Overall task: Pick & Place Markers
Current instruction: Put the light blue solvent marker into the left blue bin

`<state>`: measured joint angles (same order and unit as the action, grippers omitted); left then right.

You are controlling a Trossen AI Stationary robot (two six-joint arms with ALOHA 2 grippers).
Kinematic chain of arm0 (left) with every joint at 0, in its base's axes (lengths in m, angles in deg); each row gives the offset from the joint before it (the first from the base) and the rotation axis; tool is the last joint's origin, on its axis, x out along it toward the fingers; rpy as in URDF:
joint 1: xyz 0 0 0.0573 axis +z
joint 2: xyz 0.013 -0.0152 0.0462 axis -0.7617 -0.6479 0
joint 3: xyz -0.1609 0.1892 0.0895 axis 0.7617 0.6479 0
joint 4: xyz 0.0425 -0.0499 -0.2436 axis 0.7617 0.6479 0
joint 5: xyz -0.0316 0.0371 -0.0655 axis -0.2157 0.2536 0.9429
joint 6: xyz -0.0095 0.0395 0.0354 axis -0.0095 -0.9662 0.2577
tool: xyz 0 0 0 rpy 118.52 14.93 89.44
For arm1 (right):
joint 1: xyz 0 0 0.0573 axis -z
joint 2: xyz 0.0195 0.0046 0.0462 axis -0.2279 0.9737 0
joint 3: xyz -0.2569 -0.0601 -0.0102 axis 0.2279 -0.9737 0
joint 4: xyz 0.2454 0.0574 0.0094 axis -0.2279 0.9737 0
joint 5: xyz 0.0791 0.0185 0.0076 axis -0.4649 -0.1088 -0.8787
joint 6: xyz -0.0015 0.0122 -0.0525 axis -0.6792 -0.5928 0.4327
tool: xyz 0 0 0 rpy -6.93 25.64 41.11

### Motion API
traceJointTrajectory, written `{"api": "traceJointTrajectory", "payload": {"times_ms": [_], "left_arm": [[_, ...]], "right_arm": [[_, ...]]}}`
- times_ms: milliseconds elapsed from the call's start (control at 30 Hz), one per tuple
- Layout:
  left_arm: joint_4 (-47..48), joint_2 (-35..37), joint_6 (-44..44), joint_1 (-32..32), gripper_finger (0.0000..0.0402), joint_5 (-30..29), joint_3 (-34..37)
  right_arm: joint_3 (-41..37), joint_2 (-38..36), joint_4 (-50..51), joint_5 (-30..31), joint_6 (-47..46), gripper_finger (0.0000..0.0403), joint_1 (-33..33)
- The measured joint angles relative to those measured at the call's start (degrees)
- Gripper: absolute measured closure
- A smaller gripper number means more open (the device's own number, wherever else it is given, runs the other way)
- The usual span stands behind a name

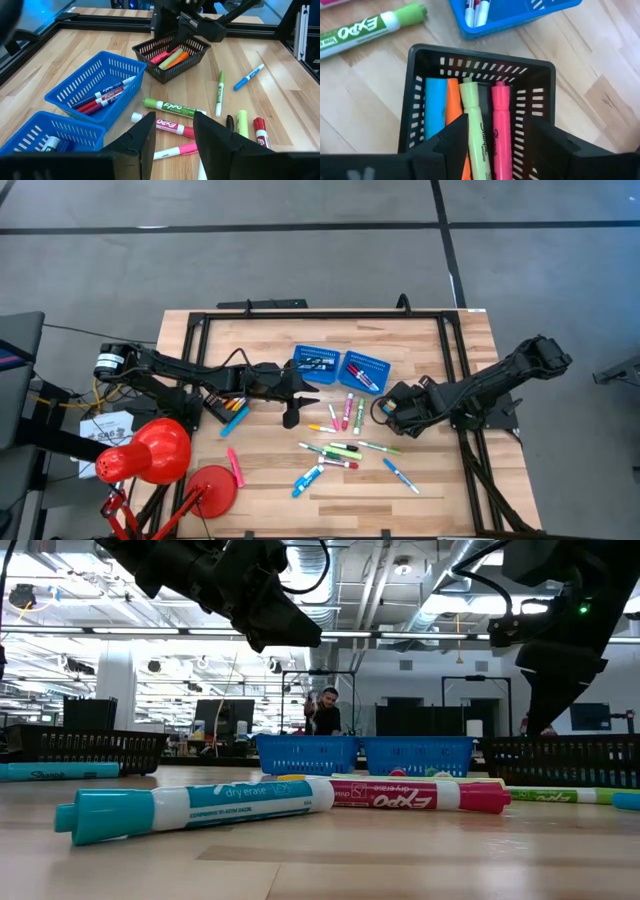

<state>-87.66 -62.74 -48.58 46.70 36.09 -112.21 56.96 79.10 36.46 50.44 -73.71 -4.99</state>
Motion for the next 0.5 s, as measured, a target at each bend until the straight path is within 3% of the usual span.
{"api": "traceJointTrajectory", "payload": {"times_ms": [500], "left_arm": [[-0.9, 0.0, 0.0, 0.0, 0.0275, 0.0, 0.0]], "right_arm": [[0.0, 0.0, -0.3, 0.0, -1.6, 0.0225, 0.0]]}}
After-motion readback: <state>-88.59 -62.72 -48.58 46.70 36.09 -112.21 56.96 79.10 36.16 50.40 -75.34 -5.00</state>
